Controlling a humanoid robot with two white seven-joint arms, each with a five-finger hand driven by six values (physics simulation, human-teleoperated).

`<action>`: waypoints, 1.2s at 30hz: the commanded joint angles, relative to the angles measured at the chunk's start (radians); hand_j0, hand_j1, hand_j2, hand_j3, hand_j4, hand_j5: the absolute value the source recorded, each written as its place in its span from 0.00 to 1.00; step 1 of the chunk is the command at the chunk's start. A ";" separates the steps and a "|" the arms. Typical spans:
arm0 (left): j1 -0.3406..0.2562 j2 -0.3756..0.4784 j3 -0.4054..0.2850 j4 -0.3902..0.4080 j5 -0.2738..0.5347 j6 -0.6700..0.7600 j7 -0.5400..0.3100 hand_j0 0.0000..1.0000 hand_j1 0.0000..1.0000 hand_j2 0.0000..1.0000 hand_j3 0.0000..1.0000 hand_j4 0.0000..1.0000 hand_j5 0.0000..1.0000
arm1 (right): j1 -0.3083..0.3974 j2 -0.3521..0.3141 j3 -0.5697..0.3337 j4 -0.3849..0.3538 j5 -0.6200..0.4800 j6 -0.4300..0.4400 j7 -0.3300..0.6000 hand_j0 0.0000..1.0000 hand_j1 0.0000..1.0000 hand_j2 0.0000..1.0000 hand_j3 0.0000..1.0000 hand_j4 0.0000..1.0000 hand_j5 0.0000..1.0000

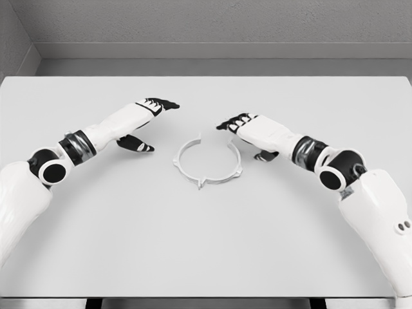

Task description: Assemble PVC drainage pipe clamps

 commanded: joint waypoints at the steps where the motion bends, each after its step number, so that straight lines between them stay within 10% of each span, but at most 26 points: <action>1: 0.000 0.002 0.002 0.000 0.008 0.001 0.000 1.00 1.00 1.00 1.00 1.00 1.00 | 0.002 -0.036 -0.009 -0.073 -0.004 0.011 0.000 1.00 1.00 1.00 1.00 1.00 1.00; 13: -0.012 0.009 0.002 0.004 0.010 0.001 0.002 1.00 1.00 1.00 1.00 1.00 1.00 | 0.153 -0.083 -0.047 -0.290 -0.009 0.011 0.009 1.00 1.00 1.00 1.00 1.00 1.00; 36: -0.025 0.025 0.002 0.004 0.010 0.001 0.002 1.00 1.00 1.00 1.00 1.00 1.00 | 0.138 -0.027 0.031 -0.239 -0.004 0.034 0.024 1.00 1.00 1.00 1.00 1.00 1.00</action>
